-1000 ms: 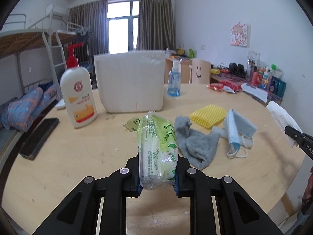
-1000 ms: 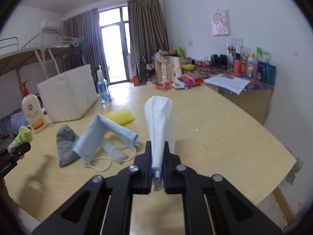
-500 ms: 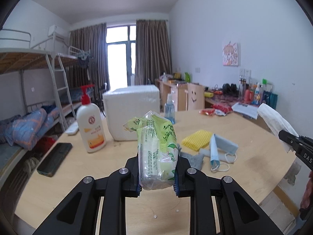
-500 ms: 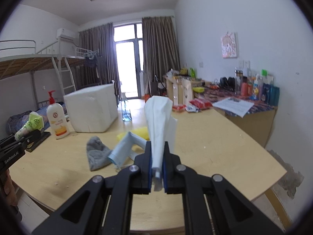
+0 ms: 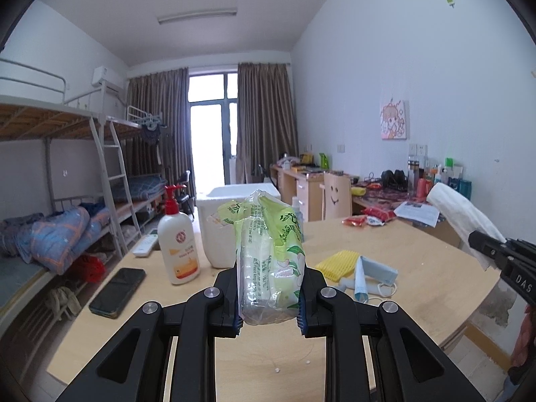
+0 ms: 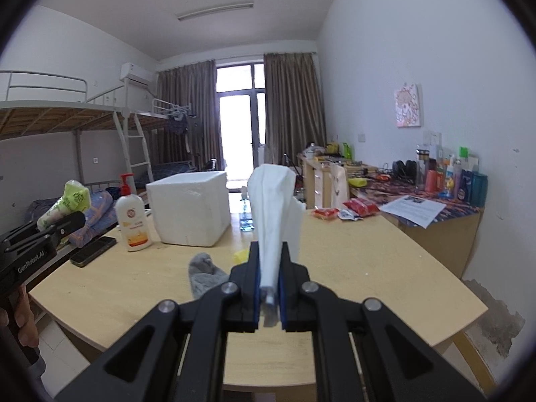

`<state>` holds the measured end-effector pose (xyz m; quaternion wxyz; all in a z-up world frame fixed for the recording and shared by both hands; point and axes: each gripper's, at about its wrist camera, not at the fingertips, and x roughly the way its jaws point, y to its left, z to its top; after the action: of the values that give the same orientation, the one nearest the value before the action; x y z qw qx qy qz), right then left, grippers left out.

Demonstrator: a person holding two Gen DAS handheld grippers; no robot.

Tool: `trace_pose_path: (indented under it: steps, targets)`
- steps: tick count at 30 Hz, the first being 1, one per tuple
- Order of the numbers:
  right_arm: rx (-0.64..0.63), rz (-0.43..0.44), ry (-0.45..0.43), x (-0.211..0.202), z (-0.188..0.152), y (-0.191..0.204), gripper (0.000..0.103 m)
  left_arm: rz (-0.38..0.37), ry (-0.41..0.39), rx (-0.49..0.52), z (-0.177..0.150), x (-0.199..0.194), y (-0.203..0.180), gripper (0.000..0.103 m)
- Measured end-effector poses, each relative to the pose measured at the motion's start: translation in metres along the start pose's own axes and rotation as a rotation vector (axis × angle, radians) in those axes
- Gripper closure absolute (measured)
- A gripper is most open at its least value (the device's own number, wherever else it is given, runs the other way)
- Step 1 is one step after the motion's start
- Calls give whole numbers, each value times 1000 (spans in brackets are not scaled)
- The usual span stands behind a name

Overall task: Organize soft objects
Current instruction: 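Lift the tissue pack and white cloth and carry both toward the white foam box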

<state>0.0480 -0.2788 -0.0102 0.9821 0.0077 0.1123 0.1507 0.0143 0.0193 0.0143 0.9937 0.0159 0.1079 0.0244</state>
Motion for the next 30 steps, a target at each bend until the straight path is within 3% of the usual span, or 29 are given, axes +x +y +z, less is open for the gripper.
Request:
trace_pose_path:
  steps: [15,30]
  targets:
    - [-65,165,-46,-8,7,58,92,82,-56,4,-3,-30,29,79]
    - [-119,259,9,33,8,98,92,122,-1,-33,-7,-4,57,79]
